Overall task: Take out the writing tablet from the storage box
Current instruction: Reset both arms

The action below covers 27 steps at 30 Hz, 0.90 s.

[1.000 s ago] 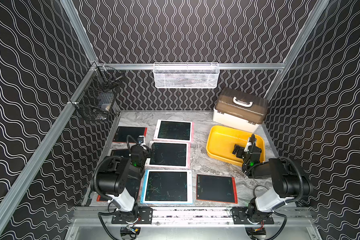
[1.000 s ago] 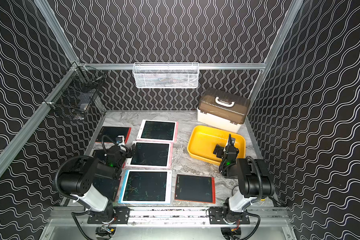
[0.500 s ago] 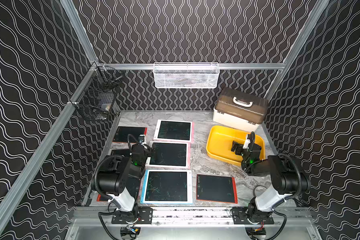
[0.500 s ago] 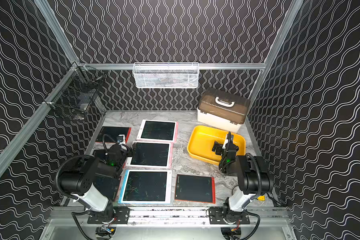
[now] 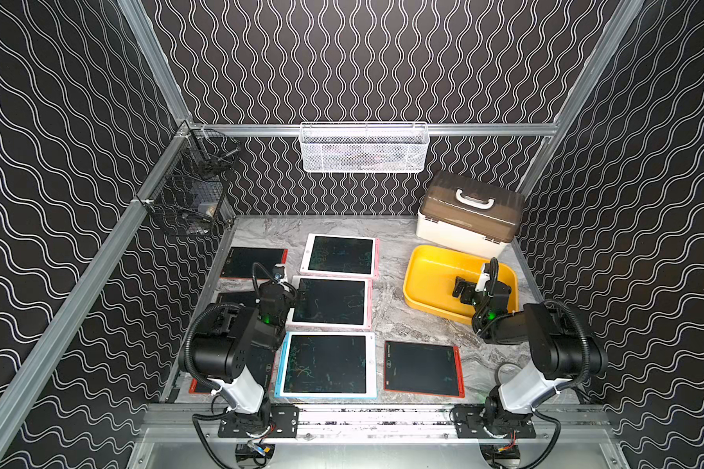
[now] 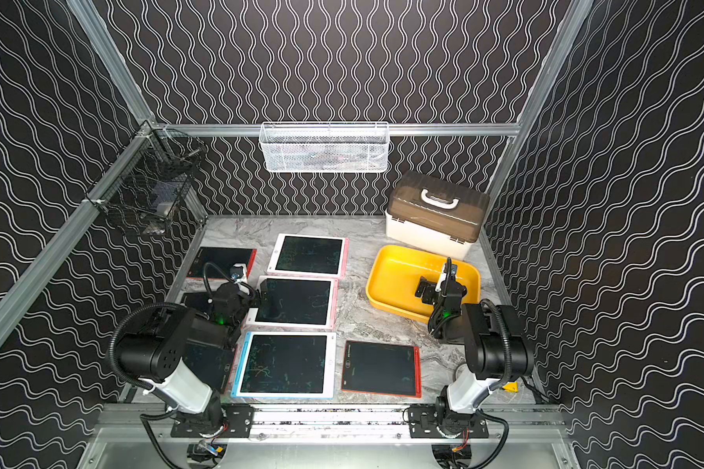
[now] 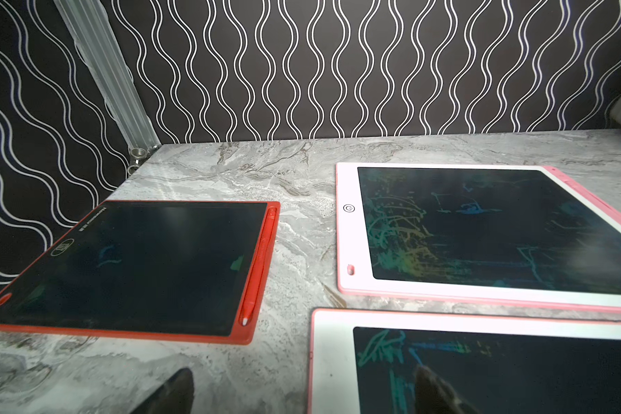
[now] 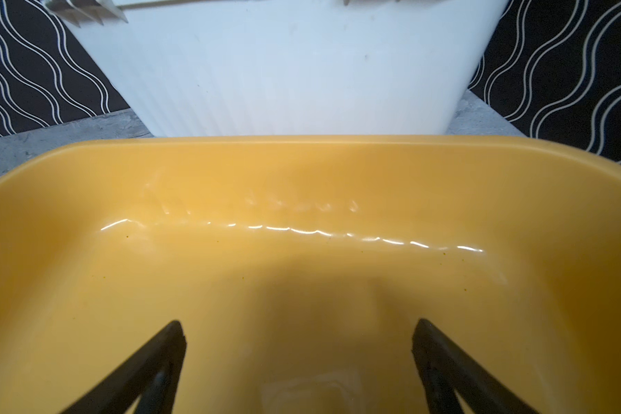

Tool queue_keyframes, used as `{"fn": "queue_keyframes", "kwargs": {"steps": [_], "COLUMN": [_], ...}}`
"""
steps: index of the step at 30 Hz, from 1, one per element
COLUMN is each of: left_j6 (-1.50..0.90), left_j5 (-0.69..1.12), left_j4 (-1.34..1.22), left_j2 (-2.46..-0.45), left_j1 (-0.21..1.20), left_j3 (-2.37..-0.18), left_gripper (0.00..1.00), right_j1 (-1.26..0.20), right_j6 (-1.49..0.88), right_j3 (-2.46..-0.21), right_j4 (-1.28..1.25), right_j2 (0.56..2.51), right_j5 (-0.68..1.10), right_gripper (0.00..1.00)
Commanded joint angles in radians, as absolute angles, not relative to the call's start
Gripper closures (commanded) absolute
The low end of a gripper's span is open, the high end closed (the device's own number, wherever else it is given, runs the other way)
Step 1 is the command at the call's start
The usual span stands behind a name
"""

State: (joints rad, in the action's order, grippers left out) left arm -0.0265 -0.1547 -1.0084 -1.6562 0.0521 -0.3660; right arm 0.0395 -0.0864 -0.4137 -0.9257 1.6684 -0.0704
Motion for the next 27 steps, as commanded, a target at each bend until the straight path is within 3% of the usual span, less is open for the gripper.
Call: {"fn": "queue_keyframes", "kwargs": {"steps": [1,27], "left_j6": [-0.002,0.003], "left_j5": [-0.169,-0.179], "left_j4": [-1.027,-1.031], "left_j2": [-1.649,-1.651], "left_j1": [0.058,0.067], "left_j3": [-0.367,-0.368], "left_gripper": [0.01,0.01], "right_j1": [0.039,0.038], "right_j6": [-0.084,-0.083], "right_j3": [-0.413,-0.413], "right_j4": [-0.949,-0.956], "right_j2": [1.663,1.665], "right_j5": [-0.076,-0.076], "right_gripper": [0.01,0.0]}}
